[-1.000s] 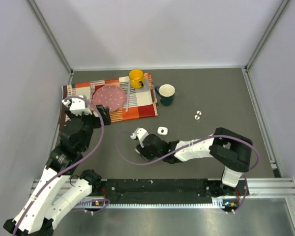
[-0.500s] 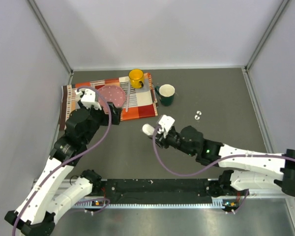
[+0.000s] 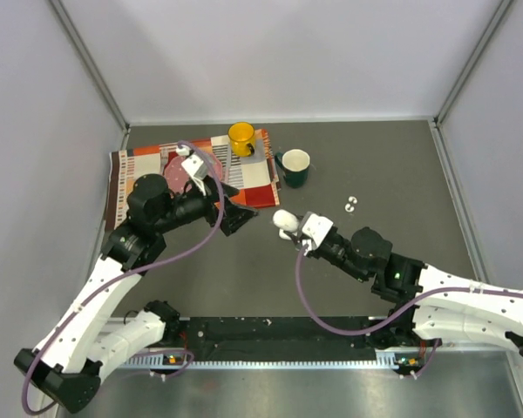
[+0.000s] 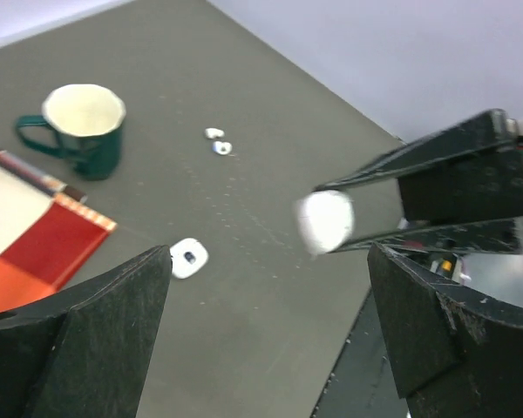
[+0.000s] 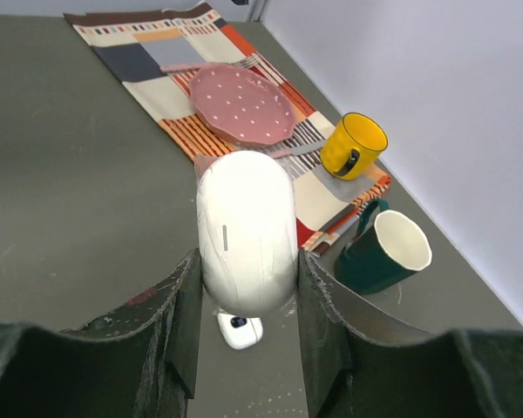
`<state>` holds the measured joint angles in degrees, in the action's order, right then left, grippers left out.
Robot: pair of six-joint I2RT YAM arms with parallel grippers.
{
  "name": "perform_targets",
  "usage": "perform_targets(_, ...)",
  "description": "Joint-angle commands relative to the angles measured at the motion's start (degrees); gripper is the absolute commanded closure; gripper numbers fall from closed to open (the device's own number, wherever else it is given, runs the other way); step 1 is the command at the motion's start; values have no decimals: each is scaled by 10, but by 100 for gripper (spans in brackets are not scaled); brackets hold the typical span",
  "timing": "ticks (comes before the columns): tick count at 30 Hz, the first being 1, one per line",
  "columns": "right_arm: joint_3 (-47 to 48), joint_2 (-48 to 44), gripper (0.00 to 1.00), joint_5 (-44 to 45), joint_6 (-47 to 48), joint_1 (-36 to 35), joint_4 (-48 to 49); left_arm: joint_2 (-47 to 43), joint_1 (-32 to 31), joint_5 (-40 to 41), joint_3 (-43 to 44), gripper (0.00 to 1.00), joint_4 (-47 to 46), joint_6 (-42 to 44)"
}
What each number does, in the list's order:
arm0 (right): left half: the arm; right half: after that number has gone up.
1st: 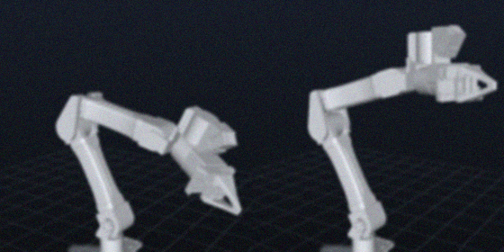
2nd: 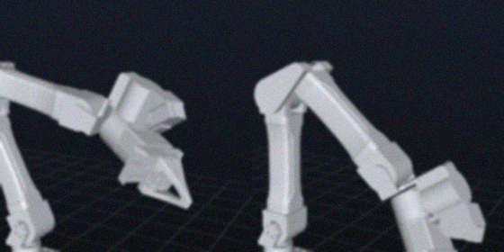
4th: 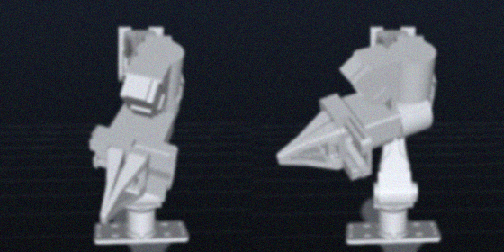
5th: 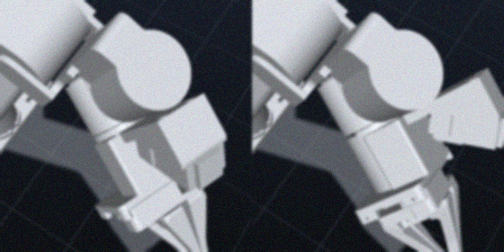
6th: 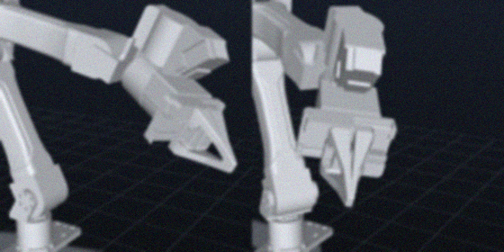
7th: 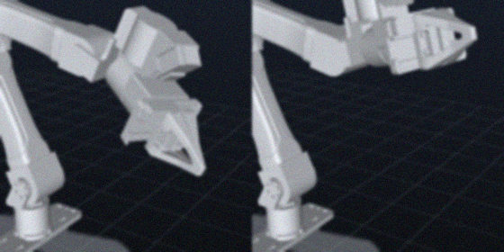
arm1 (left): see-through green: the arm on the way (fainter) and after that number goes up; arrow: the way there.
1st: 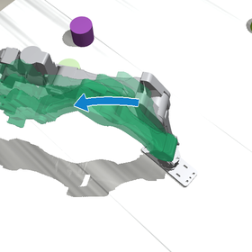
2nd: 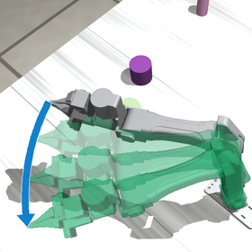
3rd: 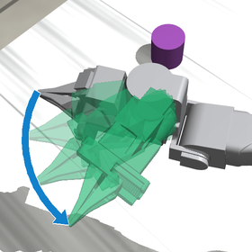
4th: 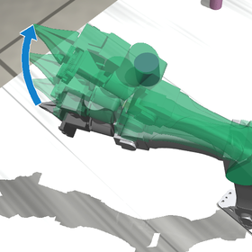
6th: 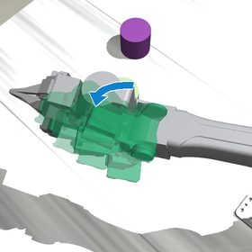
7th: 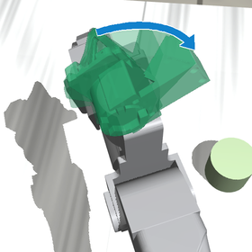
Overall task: Insert the wireless bluetooth earbuds into the charging case
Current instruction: Pick up the charging case at the center of the board.
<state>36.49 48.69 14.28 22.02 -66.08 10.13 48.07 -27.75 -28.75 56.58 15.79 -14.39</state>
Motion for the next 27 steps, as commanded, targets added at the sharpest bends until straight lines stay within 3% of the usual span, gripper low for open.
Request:
perform_targets(1, 1, -11, 100, 22, 31, 5, 6, 24, 2, -135, 14, 1, -83, -30)
perform_targets(8, -12, -21, 100, 33, 31, 4, 33, 77, 0, -203, 11, 5, -106, -61)
perform_targets(16, -12, -25, 100, 33, 26, 5, 40, 114, -16, -199, 6, 9, -107, -75)
perform_targets(27, -13, -18, 100, 34, 21, 4, 52, 166, -85, -176, 16, 19, -142, -93)
